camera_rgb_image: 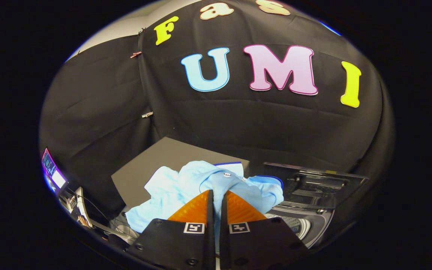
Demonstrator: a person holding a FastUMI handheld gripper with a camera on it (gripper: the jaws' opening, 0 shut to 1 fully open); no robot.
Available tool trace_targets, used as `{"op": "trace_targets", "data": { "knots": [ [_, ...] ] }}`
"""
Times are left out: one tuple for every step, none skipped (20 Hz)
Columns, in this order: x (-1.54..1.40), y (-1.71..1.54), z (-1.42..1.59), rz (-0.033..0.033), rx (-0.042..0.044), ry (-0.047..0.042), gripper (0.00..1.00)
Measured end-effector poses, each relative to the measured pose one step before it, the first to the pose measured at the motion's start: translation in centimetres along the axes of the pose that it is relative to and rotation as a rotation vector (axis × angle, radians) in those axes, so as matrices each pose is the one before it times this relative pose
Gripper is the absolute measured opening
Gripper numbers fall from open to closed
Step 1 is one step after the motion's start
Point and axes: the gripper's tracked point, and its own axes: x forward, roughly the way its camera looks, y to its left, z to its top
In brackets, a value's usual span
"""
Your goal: Put the clothes into the washing machine and then close the washing machine lid.
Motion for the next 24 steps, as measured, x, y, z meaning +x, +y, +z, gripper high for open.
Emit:
{"op": "trace_targets", "data": {
  "knots": [
    [-0.458,-1.416,-0.215,-0.00954,0.00670,-0.00085,0.09],
    [-0.645,-1.313,-0.330,-0.01109,0.01277,-0.00013,0.09],
    [-0.591,-1.345,-0.255,-0.00930,0.02017,-0.00462,0.09],
    [-0.420,-1.334,-0.375,-0.01316,0.01606,-0.00312,0.09],
    [-0.395,-1.480,-0.388,-0.01929,0.00770,0.00138,0.09],
    [-0.178,-1.519,-0.372,-0.02362,0.00643,0.00112,0.09],
    [-0.177,-1.495,-0.352,-0.02310,0.00889,0.00284,0.09],
    [-0.233,-1.258,-0.058,-0.01810,0.01523,-0.00310,0.09],
    [-0.119,-1.241,0.179,-0.01680,0.01512,-0.00480,0.08],
    [0.041,-1.201,0.185,-0.01749,0.01557,-0.00618,0.09],
    [0.172,-0.907,-0.103,-0.00401,0.01884,-0.00105,0.08],
    [0.332,-0.718,-0.213,-0.00883,0.02016,0.00366,0.08],
    [0.837,-0.831,-1.054,-0.01396,0.02477,0.02439,0.07],
    [-0.014,-0.354,-0.360,0.00127,0.02610,0.01577,0.06],
    [0.233,-0.388,0.052,-0.00442,-0.00636,-0.01812,0.06],
    [0.618,-0.499,0.010,-0.00601,-0.03311,-0.01477,0.05],
    [0.404,-0.304,-0.088,-0.00539,-0.03318,-0.01256,0.05],
    [0.755,-0.057,-0.980,0.00423,-0.01756,0.01981,0.05],
    [0.367,-0.168,-1.353,0.00400,0.00516,0.04483,0.05],
    [0.132,-0.362,-0.322,-0.00564,-0.00207,0.01401,0.05],
    [0.398,-0.572,-0.269,-0.01353,-0.01967,-0.00440,0.05],
    [0.552,-0.505,-0.880,-0.00892,-0.01216,0.01188,0.05],
    [0.497,-0.197,-1.201,0.00156,0.00568,0.03391,0.05],
    [0.339,0.175,-1.159,0.00367,0.01331,0.03981,0.05]
  ]
}}
